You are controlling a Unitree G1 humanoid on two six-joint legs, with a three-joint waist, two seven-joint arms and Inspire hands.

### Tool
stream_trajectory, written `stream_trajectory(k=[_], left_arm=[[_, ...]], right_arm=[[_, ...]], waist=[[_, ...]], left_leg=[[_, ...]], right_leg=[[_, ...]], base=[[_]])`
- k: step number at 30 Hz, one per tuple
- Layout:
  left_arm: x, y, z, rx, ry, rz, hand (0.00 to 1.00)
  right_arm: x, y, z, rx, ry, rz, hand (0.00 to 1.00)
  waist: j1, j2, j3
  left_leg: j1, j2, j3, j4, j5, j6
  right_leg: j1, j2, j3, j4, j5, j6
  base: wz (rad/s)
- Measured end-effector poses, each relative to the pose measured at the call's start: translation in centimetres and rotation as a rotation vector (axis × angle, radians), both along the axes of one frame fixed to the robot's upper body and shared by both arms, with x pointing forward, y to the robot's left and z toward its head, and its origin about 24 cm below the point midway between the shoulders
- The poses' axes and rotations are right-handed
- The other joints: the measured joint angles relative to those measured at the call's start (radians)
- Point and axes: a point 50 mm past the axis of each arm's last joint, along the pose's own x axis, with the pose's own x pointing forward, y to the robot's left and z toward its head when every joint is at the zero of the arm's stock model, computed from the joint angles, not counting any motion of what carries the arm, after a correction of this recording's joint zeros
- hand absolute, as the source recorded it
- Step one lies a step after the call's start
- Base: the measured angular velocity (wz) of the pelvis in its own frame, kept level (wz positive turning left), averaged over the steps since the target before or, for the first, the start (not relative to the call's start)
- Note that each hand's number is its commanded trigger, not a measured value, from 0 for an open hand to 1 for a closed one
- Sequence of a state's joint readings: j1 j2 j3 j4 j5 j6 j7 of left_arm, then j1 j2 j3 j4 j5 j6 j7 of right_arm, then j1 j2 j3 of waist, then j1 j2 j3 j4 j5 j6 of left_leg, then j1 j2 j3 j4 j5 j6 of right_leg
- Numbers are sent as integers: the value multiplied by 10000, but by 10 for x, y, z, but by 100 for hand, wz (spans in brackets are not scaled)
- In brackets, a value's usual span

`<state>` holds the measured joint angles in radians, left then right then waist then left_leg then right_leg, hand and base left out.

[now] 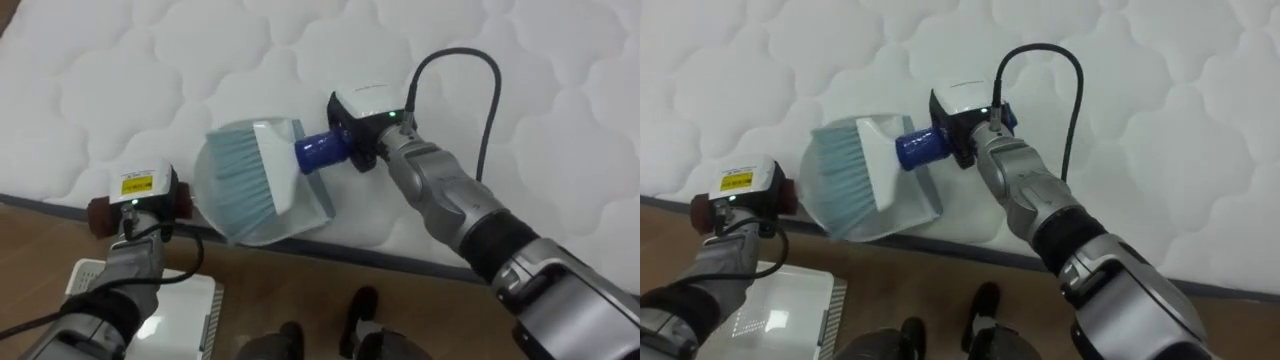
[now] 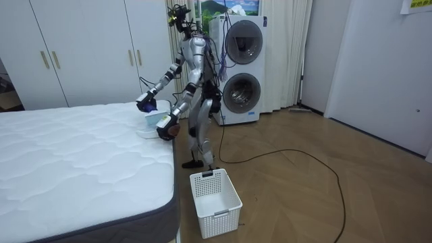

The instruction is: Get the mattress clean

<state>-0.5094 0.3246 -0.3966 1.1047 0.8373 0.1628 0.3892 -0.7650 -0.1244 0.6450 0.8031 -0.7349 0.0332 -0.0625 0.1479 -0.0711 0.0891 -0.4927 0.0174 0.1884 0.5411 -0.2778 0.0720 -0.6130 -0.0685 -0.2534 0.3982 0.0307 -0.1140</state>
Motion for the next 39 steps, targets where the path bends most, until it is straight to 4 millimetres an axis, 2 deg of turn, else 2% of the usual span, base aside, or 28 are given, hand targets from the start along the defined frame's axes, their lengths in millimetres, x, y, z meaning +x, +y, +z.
stream_trajectory(k=[6, 11, 21, 32, 36, 39], left_arm=[[-2, 0, -3, -86, 145, -111, 100], [-3, -1, -5, -137, 243, -219, 100], [-4, -4, -7, -244, 254, -330, 100], [-2, -30, -11, -2038, -648, -204, 100], [-4, -29, -9, -2291, -1271, -43, 100], [0, -31, -3, -2499, -1791, -29, 100]], right_arm=[[-2, 4, 0, 445, 333, 288, 100], [-2, 5, 0, 471, 347, 417, 100], [-3, 4, -1, 931, 566, 400, 100], [3, -14, 7, 2544, 524, -324, 100], [-2, -24, -3, 3417, 605, -856, 100], [-2, -40, -6, 4281, 516, -1585, 100]], waist=[[1, 75, 5], [-5, 229, 8], [-71, 246, 5], [-82, 246, 6], [-118, 260, 9], [-202, 272, -7]], left_leg=[[-2, -6, -1, 50, 4, 9], [6, -43, 5, 70, 10, 19], [35, -133, -81, 68, 16, 21], [261, -153, -89, 13, 14, 29], [772, -144, -82, -234, 19, 17], [993, -147, -128, -301, 17, 13]], right_leg=[[-1, -27, -4, 60, -1, 0], [-32, -81, 0, 178, -53, -9], [-46, -203, -87, 364, -253, 6], [147, -262, -135, 424, -344, 28], [601, -201, -88, 305, -395, 57], [822, -194, -100, 289, -478, 87]], base=[[0], [0], [3], [2], [-2], [7]])
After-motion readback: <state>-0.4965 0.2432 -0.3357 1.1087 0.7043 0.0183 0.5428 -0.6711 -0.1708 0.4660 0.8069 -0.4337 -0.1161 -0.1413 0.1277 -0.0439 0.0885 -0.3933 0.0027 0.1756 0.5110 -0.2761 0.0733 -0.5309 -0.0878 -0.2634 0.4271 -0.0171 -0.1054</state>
